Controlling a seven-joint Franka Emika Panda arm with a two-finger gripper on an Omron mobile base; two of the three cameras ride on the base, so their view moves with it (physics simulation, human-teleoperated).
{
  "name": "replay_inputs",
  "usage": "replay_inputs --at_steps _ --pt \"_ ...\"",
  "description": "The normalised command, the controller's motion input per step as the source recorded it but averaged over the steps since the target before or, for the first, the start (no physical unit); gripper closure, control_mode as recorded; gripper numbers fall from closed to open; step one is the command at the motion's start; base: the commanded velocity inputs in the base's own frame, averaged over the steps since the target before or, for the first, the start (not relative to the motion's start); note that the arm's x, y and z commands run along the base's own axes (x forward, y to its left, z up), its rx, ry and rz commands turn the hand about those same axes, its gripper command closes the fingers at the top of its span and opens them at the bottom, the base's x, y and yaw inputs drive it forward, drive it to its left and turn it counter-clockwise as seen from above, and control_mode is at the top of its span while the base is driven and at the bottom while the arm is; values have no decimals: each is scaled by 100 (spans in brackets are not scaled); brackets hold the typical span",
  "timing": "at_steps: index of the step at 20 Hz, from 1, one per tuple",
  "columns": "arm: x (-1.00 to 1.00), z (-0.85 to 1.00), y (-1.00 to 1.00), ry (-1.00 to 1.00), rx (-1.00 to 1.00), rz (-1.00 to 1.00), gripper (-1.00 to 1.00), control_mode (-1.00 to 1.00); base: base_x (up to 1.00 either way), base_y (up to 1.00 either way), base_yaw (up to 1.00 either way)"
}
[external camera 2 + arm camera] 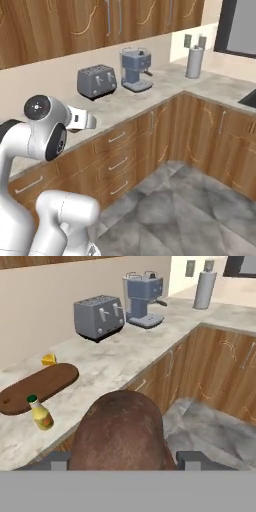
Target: Retrieve the reheated potato from the microwave, then place the potato, cheese, and condiment on the cutting board.
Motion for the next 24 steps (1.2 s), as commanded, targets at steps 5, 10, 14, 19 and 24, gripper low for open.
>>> replay_inputs --at_steps 5,10,14,19,24 --pt "0 0 0 0 0 0 100 100 65 -8 60" --pt "0 0 0 0 0 0 100 100 61 -6 62" --pt "0 0 0 0 0 0 100 100 58 -7 63" --pt "0 0 0 0 0 0 100 100 52 -36 30" --pt "0 0 0 0 0 0 100 100 26 -46 32"
